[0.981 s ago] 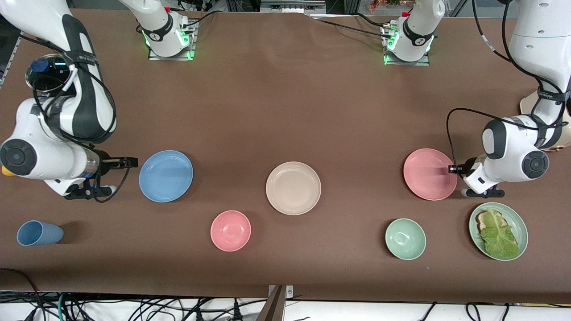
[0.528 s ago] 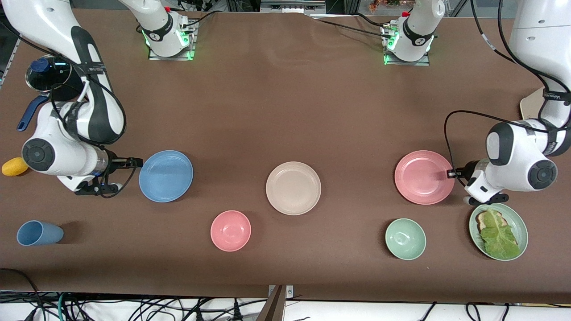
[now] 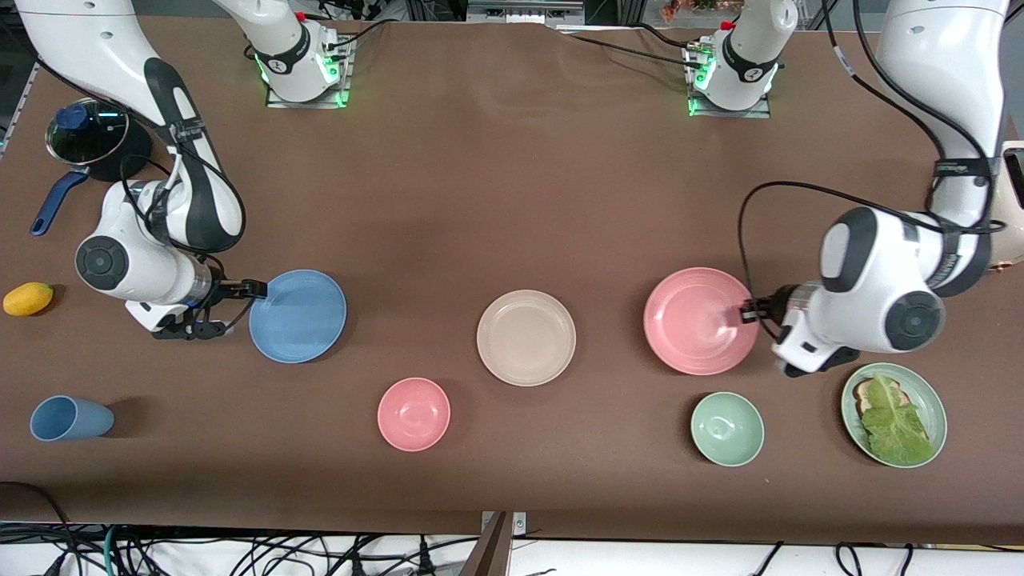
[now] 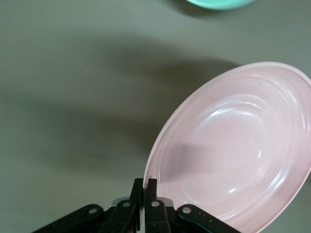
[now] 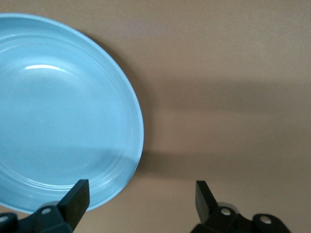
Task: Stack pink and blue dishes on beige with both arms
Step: 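Grasp the pink plate with the left gripper while the right gripper grasps the blue plate, then carry the pink plate onto the beige plate with the left gripper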
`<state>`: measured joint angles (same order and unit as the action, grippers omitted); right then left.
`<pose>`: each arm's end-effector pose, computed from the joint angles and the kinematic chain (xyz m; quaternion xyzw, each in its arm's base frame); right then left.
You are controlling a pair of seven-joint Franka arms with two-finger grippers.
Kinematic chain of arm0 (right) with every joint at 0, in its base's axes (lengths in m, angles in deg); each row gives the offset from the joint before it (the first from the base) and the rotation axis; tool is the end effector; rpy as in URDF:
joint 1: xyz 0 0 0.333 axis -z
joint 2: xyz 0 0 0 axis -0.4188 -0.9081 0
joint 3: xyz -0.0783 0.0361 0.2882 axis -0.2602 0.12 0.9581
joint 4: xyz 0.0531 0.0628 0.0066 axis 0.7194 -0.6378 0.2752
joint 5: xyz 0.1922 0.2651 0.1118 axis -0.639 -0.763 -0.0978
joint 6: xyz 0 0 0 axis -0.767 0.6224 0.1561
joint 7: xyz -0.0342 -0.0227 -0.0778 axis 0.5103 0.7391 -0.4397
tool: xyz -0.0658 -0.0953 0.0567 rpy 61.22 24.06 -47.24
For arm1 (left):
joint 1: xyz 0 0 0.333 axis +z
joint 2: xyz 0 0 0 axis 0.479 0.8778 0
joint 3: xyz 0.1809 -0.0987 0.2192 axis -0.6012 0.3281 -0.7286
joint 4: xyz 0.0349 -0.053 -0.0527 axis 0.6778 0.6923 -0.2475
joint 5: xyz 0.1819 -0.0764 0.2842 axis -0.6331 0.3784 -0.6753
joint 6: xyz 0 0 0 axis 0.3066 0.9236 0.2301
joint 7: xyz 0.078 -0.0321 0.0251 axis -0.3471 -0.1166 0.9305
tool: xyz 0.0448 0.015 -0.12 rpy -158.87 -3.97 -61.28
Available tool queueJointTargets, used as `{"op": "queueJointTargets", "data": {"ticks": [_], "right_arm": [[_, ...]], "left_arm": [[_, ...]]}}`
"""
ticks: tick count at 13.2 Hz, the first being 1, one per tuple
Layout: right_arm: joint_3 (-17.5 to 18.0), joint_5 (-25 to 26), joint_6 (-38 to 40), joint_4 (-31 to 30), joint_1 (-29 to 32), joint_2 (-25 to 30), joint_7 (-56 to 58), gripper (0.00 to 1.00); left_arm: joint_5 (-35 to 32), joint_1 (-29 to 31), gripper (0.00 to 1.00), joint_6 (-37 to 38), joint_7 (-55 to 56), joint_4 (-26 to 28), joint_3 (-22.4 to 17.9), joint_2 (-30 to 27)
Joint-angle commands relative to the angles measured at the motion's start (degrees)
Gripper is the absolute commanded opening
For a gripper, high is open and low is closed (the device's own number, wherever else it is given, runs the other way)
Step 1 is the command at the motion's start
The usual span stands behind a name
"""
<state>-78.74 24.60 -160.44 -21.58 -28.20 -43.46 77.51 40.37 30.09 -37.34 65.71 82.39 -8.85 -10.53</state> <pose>0.5646 -0.0124 0.2331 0.9965 0.0268 -0.0781 0.0123 0.5971 -0.1025 0.3035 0.9737 0.1400 -0.1780 0.0266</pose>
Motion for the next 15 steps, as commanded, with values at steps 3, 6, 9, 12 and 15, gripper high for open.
{"op": "queueJointTargets", "data": {"ticks": [3, 6, 9, 12, 15], "right_arm": [[0.48, -1.62, -4.64, -1.39, 0.97, -1.31, 1.04, 0.96], [1.0, -4.35, -7.82, -1.21, 0.27, -3.34, 1.04, 0.95], [1.36, -4.44, -7.82, -1.21, 0.18, -3.34, 1.12, 0.87], [1.36, -4.44, -7.82, -1.21, 0.18, -3.34, 1.12, 0.73], [1.36, -4.44, -7.82, -1.21, 0.27, -3.43, 1.21, 0.52]], "left_arm": [[0.94, -7.42, 0.0, -1.0, 4.96, -2.42, 2.34, 1.22], [1.02, -12.52, 0.0, -7.75, 9.51, -2.51, 2.34, 3.42], [0.94, -15.78, 0.0, -16.1, 14.61, -2.51, 2.08, 6.93], [1.37, -17.02, 0.0, -21.3, 16.91, -2.86, 1.99, 9.31], [1.38, -18.34, 0.0, -23.07, 21.39, -7.76, 1.99, 13.52]]}}
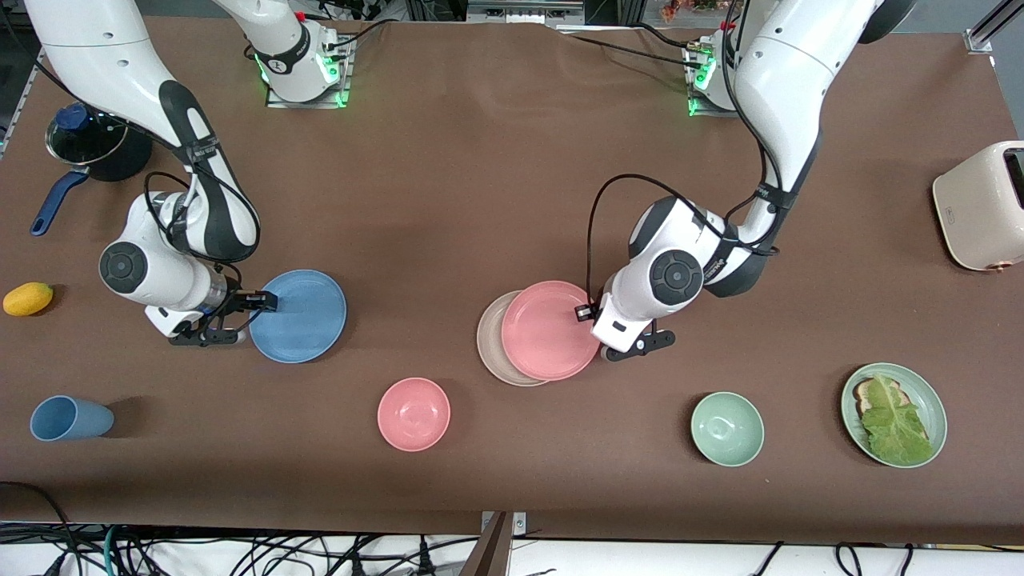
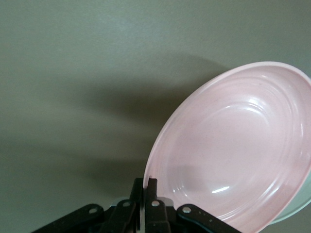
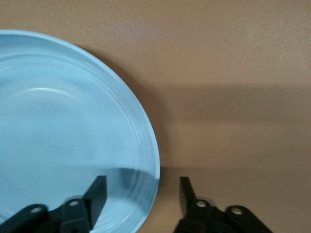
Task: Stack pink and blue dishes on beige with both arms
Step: 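Carry the pink plate onto the beige plate with the left gripper, then open the left gripper to release the pink plate and withdraw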
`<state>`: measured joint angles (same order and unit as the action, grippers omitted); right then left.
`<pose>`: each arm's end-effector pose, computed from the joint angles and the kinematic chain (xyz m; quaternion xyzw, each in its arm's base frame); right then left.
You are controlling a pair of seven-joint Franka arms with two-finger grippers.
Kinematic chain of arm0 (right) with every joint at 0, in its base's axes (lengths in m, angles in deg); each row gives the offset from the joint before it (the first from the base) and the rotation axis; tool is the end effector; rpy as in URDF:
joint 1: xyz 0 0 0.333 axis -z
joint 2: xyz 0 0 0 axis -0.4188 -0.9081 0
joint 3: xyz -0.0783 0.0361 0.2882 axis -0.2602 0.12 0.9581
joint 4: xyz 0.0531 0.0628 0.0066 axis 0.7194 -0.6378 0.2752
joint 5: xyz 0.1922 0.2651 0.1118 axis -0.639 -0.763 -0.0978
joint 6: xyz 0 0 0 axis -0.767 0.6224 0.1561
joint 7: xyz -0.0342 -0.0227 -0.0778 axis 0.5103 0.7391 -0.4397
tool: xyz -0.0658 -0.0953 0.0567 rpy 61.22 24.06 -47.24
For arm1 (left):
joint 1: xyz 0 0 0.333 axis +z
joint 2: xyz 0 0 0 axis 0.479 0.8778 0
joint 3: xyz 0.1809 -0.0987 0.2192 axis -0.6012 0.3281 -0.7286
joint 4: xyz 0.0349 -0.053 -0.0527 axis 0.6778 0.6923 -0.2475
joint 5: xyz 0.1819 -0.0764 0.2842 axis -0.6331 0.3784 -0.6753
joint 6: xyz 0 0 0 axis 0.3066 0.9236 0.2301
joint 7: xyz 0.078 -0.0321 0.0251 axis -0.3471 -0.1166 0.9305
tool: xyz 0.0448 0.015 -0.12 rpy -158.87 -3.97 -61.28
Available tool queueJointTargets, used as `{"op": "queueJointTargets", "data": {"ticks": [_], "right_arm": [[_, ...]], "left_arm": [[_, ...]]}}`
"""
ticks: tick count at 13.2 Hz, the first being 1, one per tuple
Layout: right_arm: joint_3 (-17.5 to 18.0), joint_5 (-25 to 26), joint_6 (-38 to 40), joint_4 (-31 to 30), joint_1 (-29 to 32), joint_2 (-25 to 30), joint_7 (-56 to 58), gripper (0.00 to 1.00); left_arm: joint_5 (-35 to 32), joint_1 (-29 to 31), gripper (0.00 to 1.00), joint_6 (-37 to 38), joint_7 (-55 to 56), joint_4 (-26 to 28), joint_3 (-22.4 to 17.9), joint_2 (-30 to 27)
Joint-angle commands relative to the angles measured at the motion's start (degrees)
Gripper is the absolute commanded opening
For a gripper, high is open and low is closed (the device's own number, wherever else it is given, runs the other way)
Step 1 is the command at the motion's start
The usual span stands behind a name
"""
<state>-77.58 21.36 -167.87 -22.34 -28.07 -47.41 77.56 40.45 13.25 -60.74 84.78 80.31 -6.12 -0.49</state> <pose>0.5702 -0.0015 0.1981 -0.9984 -0.0153 0.0534 0.0069 0.5836 -0.3138 0.2372 0.9798 0.1669 -0.0833 0.0724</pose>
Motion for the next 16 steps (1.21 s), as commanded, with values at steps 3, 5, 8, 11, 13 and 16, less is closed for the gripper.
{"op": "queueJointTargets", "data": {"ticks": [3, 5, 8, 11, 13, 16], "right_arm": [[0.19, -1.2, -0.38, -0.46, 0.15, 0.26, 1.6, 0.23], [0.19, -1.2, -0.38, -0.46, 0.59, 0.26, 2.39, 0.17], [0.19, -1.2, -0.38, -0.46, 0.41, -0.18, 2.57, 0.04], [0.19, -1.2, 0.14, 0.5, 0.41, 0.95, 2.92, 0.0], [0.37, -1.02, 3.11, 3.21, 0.33, 2.97, 4.58, 0.0], [2.21, -1.2, 16.61, 16.09, -0.02, 3.07, 4.51, 0.0]], "left_arm": [[1.3, -1.76, 0.09, 0.34, 4.44, -7.9, -0.74, 4.99], [0.68, -1.68, 1.0, 0.69, 4.18, -7.99, -0.92, 4.29], [-0.19, 0.95, 1.0, 4.62, 3.48, -7.9, -1.09, 2.79], [-1.34, 3.33, 1.0, 8.58, -0.03, -7.63, -1.01, 1.21], [-1.34, 6.57, 1.0, 12.8, -4.67, -7.55, -1.01, 0.68], [-1.25, 13.24, 1.0, 19.56, -14.25, -7.11, -1.01, -1.24]]}}
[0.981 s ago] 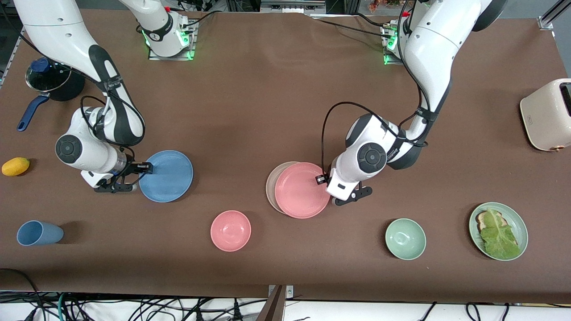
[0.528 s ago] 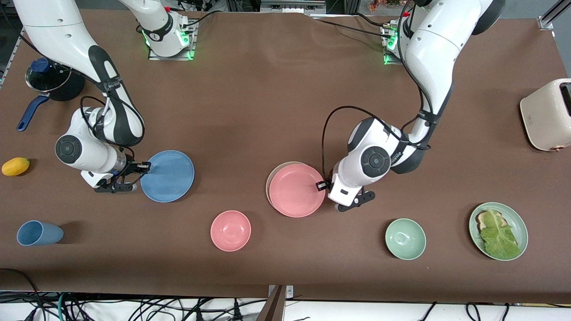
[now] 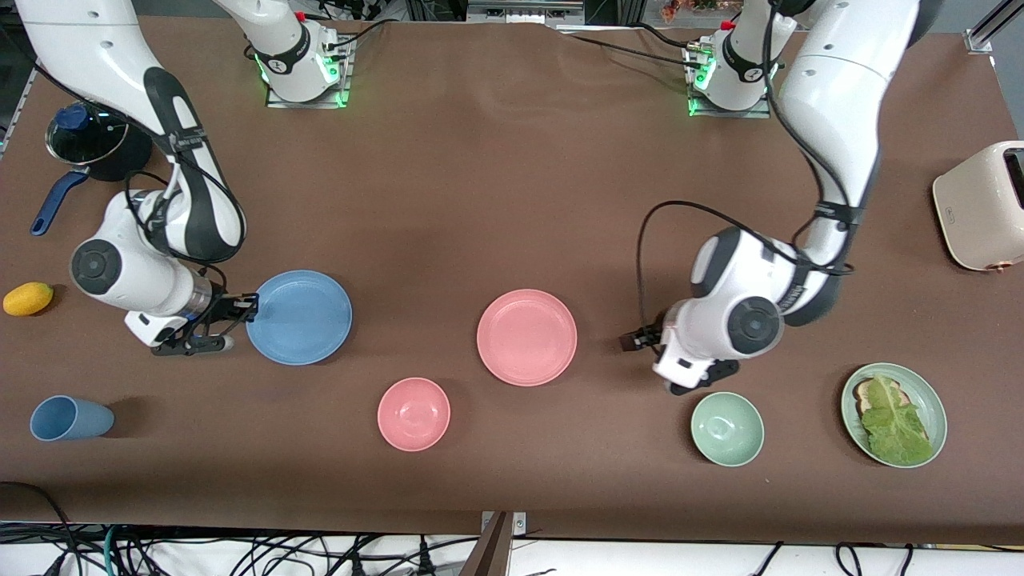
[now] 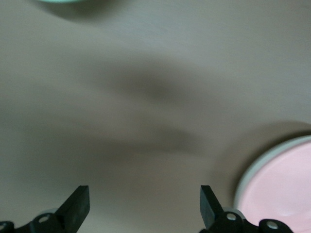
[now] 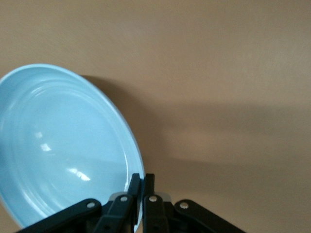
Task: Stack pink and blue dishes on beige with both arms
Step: 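Open the left gripper to release the pink plate and withdraw, then carry the blue plate onto the pink plate while the left gripper returns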
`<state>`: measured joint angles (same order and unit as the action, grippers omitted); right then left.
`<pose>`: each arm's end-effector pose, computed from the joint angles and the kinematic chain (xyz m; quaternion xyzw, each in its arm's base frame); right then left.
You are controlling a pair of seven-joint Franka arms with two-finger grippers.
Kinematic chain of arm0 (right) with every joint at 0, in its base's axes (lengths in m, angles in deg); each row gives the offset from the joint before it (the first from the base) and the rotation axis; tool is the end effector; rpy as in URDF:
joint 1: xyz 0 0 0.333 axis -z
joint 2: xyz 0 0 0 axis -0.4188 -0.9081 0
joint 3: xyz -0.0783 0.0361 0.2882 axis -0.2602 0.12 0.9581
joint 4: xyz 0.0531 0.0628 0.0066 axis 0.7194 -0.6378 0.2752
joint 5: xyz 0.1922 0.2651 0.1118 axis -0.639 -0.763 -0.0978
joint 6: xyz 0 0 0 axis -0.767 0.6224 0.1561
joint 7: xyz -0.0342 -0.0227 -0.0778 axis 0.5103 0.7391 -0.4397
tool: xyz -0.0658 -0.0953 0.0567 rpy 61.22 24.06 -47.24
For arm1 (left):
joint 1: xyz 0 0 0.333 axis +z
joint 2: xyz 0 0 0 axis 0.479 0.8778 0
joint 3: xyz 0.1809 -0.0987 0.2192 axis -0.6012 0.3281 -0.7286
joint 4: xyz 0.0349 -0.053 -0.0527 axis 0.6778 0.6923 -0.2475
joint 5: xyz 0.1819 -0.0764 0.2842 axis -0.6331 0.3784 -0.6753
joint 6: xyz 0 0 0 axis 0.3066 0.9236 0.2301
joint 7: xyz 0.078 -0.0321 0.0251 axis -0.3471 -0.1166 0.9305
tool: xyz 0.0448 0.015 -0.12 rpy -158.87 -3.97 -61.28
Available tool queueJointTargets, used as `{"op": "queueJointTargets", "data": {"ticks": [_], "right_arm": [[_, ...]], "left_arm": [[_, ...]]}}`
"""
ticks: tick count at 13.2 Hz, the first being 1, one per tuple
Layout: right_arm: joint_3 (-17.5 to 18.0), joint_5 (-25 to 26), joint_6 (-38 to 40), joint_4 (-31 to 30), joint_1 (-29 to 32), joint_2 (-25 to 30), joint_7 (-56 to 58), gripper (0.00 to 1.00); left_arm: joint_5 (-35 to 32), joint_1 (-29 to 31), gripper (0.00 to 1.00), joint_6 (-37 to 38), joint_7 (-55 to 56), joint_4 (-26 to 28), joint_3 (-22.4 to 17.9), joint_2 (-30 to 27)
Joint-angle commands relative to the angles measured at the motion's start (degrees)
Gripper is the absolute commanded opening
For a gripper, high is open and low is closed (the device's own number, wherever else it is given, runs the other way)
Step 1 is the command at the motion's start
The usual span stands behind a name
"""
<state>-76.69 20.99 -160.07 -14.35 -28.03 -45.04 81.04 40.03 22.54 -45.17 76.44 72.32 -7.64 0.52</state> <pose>0.6010 0.0100 0.2628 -0.9979 -0.0536 0.0306 0.0177 0.6285 -0.1961 0.2590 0.9745 0.1743 -0.1343 0.0440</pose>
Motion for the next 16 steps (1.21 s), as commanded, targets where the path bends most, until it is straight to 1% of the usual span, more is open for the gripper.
{"op": "queueJointTargets", "data": {"ticks": [1, 2, 3, 6, 7, 8, 9, 11, 12, 13, 14, 16], "right_arm": [[1.68, -0.84, 13.56, 13.04, -0.67, 0.27, 0.68, 0.0], [1.86, -0.92, 16.57, 17.09, -1.72, -0.69, 0.59, 0.0], [1.94, -1.01, 17.73, 18.78, -3.13, -0.96, -0.72, 0.0], [2.21, -1.1, 17.74, 19.76, -8.75, -0.97, -8.62, 0.0], [2.21, -2.49, 17.04, 19.85, -10.77, -1.49, -12.04, 0.0], [2.21, -5.38, 16.6, 20.46, -12.88, -2.45, -15.2, 0.0], [2.12, -7.41, 15.38, 22.21, -15.07, -4.11, -17.67, 0.0], [2.12, -7.95, 12.13, 24.68, -18.59, -7.63, -24.87, 0.0], [2.12, -7.95, 9.94, 24.77, -20.96, -8.95, -27.95, 0.0], [2.12, -7.87, 7.92, 24.69, -23.16, -10.18, -31.55, 0.0], [2.12, -7.87, 6.76, 24.69, -24.66, -11.41, -34.02, 0.0], [2.12, -7.87, 4.65, 24.78, -26.86, -12.92, -36.5, 0.0]], "left_arm": [[-0.74, 6.5, 1.0, 5.14, -8.55, 0.97, 0.6, -3.05], [-0.83, 8.7, 1.0, 6.63, -10.23, 0.98, 0.6, -3.67], [-0.83, 10.72, 1.0, 8.04, -12.16, 0.98, 0.6, -4.37], [-0.92, 16.79, 1.0, 10.77, -20.84, 0.89, 0.43, -5.95], [-1.0, 18.37, 1.0, 12.17, -23.75, 0.89, 0.34, -6.74], [-1.01, 19.61, 1.0, 14.19, -26.47, 0.89, 0.34, -7.88], [-1.79, 20.06, 1.0, 15.69, -28.07, 0.63, -0.01, -9.28], [-4.6, 20.5, 1.0, 18.23, -28.26, 0.45, 0.25, -12.71], [-6.26, 20.24, 1.0, 19.12, -28.26, 0.53, 0.78, -13.86], [-6.63, 19.97, 1.0, 19.13, -28.43, 1.41, 1.13, -16.83], [-5.76, 20.06, 1.0, 18.95, -28.52, 3.33, 1.22, -19.99], [-2.69, 19.54, 1.0, 18.95, -29.66, 5.01, 0.87, -25.1]]}}
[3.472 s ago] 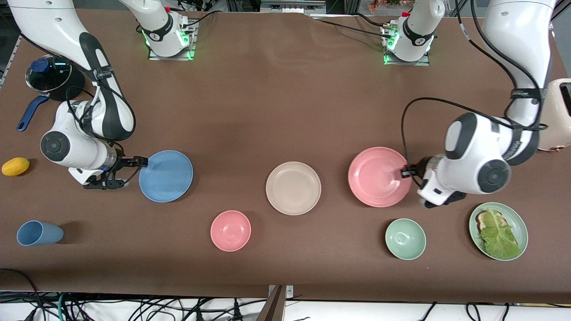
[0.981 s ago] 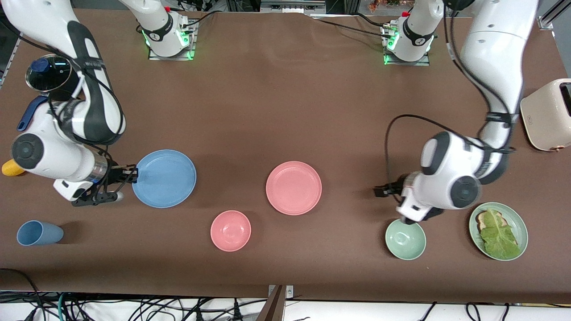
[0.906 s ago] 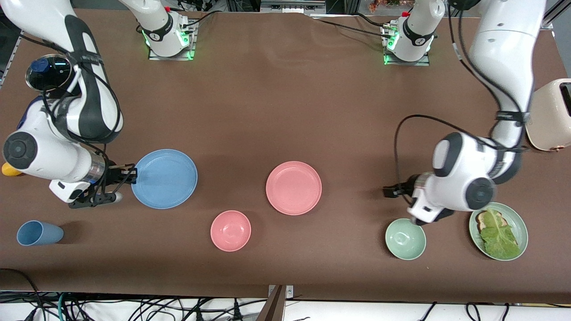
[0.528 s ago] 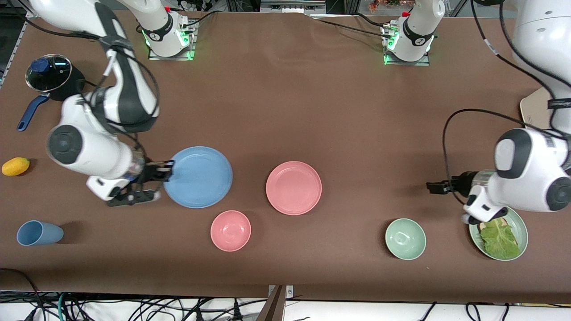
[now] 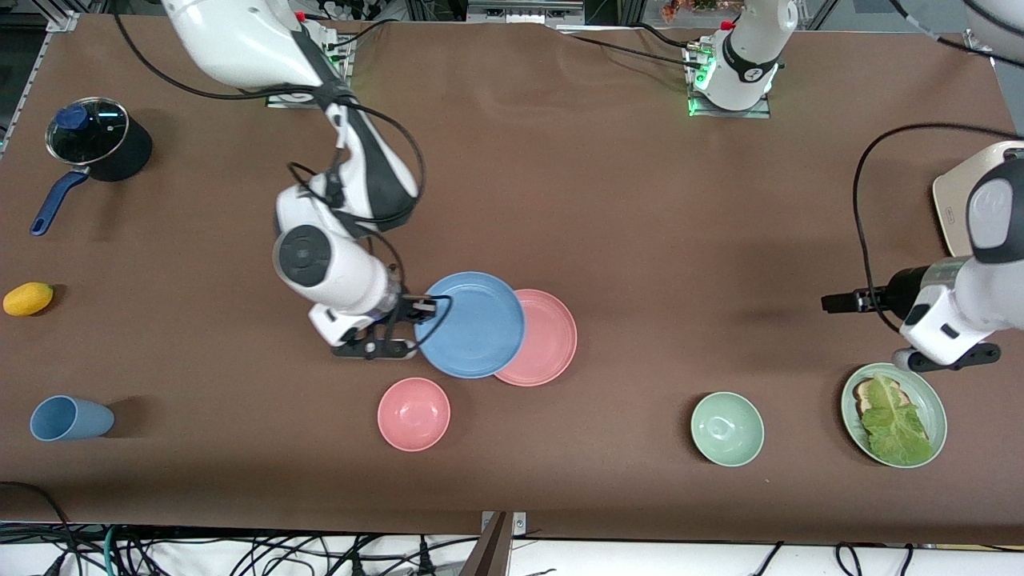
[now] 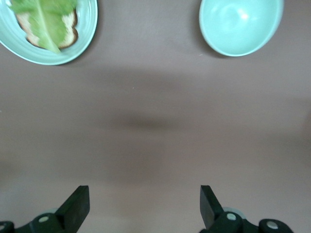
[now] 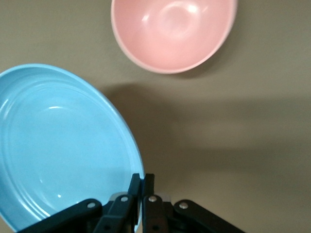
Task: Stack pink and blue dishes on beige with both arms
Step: 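Carry the blue plate onto the pink plate while the left gripper returns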
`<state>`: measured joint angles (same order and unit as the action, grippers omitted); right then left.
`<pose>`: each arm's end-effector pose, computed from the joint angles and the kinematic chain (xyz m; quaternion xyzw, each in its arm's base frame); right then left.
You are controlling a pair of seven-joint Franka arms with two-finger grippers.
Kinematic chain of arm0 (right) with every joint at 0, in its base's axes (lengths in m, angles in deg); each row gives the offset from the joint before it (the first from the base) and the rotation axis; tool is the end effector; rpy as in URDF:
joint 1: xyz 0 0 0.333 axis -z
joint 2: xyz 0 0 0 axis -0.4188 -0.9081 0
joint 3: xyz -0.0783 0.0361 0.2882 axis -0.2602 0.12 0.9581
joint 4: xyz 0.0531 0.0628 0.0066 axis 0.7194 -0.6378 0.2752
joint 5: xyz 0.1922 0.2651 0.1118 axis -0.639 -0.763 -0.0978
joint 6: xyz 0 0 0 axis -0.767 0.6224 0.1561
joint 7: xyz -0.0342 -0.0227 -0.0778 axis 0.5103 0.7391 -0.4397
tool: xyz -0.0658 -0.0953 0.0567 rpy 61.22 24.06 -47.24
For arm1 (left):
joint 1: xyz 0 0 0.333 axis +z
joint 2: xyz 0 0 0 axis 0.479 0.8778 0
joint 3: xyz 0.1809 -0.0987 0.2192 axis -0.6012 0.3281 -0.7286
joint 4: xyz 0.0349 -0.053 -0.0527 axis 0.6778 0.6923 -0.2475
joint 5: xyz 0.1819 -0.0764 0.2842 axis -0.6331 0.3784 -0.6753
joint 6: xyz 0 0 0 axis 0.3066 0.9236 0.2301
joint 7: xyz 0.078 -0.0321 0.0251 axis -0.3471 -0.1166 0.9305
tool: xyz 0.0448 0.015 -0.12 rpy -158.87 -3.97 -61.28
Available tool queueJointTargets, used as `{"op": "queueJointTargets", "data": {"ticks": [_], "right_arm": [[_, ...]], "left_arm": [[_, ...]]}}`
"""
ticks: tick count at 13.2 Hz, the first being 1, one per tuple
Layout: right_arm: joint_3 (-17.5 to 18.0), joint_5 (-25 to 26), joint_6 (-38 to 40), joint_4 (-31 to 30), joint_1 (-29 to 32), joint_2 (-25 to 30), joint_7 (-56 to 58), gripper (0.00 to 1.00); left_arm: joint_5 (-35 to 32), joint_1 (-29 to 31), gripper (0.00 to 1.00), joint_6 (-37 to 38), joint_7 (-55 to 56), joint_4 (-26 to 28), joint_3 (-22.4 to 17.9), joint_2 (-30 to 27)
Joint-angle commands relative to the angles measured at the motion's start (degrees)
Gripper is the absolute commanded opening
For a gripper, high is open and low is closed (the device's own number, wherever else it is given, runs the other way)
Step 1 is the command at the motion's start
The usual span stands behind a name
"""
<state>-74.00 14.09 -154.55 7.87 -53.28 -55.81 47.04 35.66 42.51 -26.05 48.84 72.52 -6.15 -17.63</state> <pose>0.5919 0.3336 0.2920 -0.9961 0.0286 0.0197 0.0810 0.6042 0.0195 0.4363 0.9907 0.0693 -0.1136 0.0291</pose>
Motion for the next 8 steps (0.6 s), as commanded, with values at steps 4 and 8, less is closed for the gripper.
{"op": "queueJointTargets", "data": {"ticks": [4, 8], "right_arm": [[-0.57, -1.05, -6.38, 2.55, -4.61, -4.86, -8.29, 0.0], [-0.57, -0.97, -10.62, 2.64, -6.01, -7.33, -10.41, 0.0]], "left_arm": [[1.96, -5.44, 1.0, -4.47, -3.64, 11.75, -5.44, -16.62], [1.96, -14.94, 1.0, -3.15, -6.91, 15.18, -16.17, -24.01]]}}
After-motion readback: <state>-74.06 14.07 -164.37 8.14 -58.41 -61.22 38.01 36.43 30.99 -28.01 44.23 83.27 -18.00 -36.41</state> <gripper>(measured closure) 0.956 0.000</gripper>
